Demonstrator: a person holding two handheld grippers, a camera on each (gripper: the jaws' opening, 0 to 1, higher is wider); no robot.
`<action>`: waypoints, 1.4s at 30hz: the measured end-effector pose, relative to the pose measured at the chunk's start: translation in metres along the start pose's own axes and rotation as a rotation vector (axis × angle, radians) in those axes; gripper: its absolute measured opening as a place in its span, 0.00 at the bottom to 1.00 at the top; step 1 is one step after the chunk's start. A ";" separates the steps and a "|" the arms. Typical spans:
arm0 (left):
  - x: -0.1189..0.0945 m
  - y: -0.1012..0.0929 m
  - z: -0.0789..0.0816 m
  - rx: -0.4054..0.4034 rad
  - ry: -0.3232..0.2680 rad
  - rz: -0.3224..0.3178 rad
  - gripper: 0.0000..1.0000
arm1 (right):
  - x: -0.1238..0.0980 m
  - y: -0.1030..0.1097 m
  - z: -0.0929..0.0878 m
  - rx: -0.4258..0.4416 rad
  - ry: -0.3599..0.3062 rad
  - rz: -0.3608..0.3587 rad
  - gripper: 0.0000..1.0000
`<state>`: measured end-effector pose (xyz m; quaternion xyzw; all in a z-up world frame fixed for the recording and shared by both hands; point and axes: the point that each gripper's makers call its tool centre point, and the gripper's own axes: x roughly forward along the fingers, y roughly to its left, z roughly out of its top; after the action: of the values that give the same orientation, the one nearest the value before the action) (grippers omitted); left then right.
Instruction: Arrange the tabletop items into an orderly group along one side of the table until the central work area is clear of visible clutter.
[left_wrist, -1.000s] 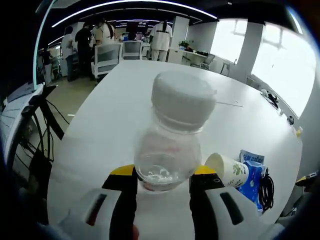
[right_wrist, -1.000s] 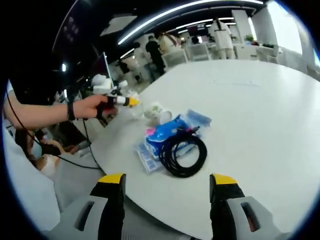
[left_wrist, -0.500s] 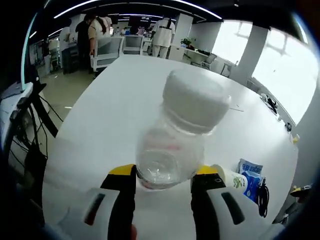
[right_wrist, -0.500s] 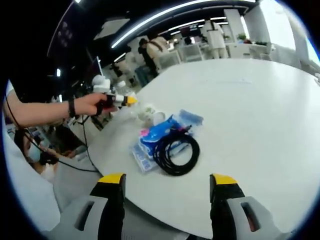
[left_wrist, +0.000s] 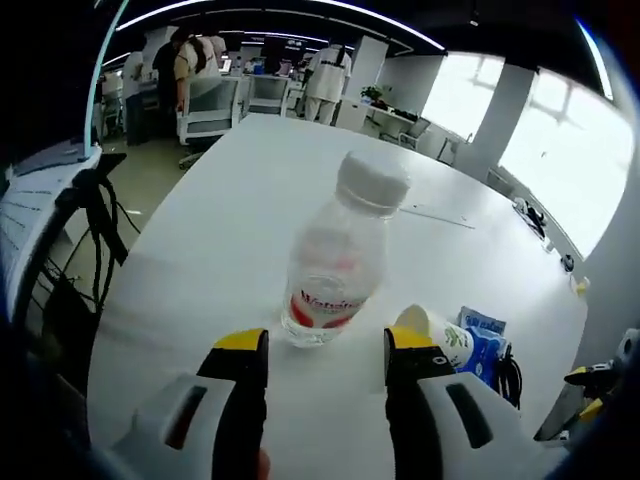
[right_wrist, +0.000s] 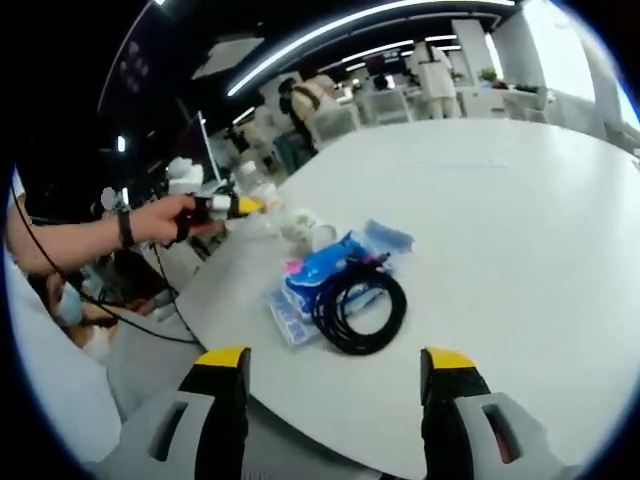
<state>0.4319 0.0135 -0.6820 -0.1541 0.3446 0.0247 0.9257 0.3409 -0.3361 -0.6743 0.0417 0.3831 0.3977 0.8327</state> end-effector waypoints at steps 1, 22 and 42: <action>-0.003 0.000 -0.003 -0.005 0.001 -0.001 0.45 | 0.000 0.001 -0.001 -0.002 0.002 0.003 0.70; -0.075 -0.003 -0.075 0.002 0.023 0.012 0.45 | 0.021 0.023 -0.023 -0.028 0.056 0.087 0.67; -0.094 -0.046 -0.099 0.114 0.049 -0.071 0.44 | 0.047 0.044 -0.008 -0.028 0.046 0.173 0.65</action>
<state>0.3045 -0.0544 -0.6797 -0.1140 0.3621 -0.0318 0.9246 0.3258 -0.2754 -0.6916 0.0539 0.3913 0.4741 0.7869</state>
